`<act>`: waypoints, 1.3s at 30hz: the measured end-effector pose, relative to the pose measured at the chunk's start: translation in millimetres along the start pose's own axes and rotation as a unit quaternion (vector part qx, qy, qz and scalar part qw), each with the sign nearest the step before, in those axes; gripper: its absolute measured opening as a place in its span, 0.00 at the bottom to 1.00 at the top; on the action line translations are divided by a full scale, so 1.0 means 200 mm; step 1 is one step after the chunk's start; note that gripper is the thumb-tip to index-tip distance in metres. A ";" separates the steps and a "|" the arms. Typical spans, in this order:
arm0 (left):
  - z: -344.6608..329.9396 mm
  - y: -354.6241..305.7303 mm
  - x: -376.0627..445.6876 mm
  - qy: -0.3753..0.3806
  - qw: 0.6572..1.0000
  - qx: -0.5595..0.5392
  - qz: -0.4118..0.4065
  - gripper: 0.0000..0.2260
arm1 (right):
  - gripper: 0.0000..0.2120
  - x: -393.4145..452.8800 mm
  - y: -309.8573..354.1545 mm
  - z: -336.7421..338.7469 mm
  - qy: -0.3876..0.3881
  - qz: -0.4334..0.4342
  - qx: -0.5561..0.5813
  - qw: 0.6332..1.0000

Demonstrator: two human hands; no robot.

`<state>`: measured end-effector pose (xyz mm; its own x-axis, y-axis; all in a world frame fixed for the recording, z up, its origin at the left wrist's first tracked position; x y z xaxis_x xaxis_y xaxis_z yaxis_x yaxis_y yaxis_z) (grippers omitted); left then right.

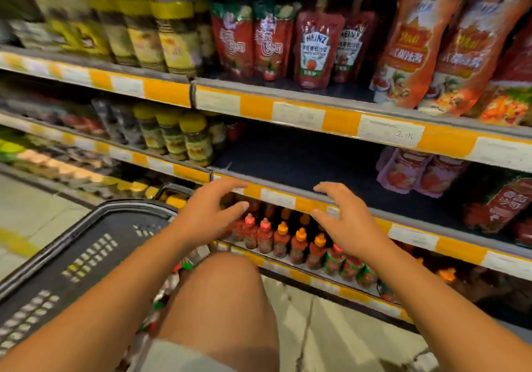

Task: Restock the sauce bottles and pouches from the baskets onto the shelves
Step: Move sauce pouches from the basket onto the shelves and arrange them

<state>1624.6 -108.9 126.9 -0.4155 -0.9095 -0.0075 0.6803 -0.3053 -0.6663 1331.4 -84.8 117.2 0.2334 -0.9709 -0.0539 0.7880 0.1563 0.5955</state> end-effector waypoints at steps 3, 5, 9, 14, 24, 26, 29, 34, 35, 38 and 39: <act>0.12 0.24 -0.28 -0.031 0.998 -0.010 0.044 0.18 | 0.22 0.00 0.14 -0.09 0.016 0.023 -0.026 0.999; 0.18 0.39 -0.47 -0.048 0.996 -0.020 0.078 0.18 | 0.22 0.02 0.24 -0.16 0.044 0.037 -0.039 0.998; 0.23 0.66 -0.81 -0.086 0.984 -0.053 0.150 0.17 | 0.21 0.11 0.48 -0.31 0.100 0.090 -0.063 0.989; 0.18 0.96 -1.10 -0.122 0.955 -0.076 0.261 0.18 | 0.24 0.30 0.83 -0.55 0.170 0.145 -0.098 0.970; -0.13 1.44 -1.23 -0.145 0.883 -0.219 0.388 0.17 | 0.28 0.59 1.22 -1.21 0.367 0.055 -0.165 0.914; -0.19 1.50 -1.21 -0.160 0.863 -0.269 0.395 0.14 | 0.28 0.63 1.21 -1.33 0.393 0.019 -0.177 0.902; -0.27 1.55 -1.15 -0.175 0.841 -0.315 0.403 0.11 | 0.25 0.67 1.15 -1.48 0.415 -0.031 -0.190 0.889; -0.37 1.57 -0.98 -0.151 0.817 -0.386 0.402 0.11 | 0.11 0.72 1.04 -1.64 0.419 -0.077 -0.150 0.892; -0.39 1.57 -0.95 -0.149 0.813 -0.392 0.404 0.12 | 0.12 0.72 1.02 -1.66 0.421 -0.086 -0.139 0.892; -0.41 1.58 -0.86 -0.157 0.807 -0.389 0.415 0.14 | 0.05 0.72 0.97 -1.73 0.432 -0.120 -0.091 0.889; -0.42 1.58 -0.84 -0.163 0.801 -0.394 0.420 0.14 | 0.04 0.72 0.96 -1.76 0.437 -0.129 -0.068 0.888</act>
<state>1859.3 -29.3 -144.4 0.2550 -0.7659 -0.5903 -0.0080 0.6088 -0.7933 1716.9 -130.5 -59.0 0.3415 -0.4760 -0.8104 0.9268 0.0270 0.3747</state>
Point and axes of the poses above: each hand's wrist, its own x-axis towards the middle knuckle, its own z-axis out of the back of the hand, y = z × x, the point moved 3 cm from there along x, towards the middle knuckle, and after that the axes turned 13 degrees about y, right-handed, at the moved point
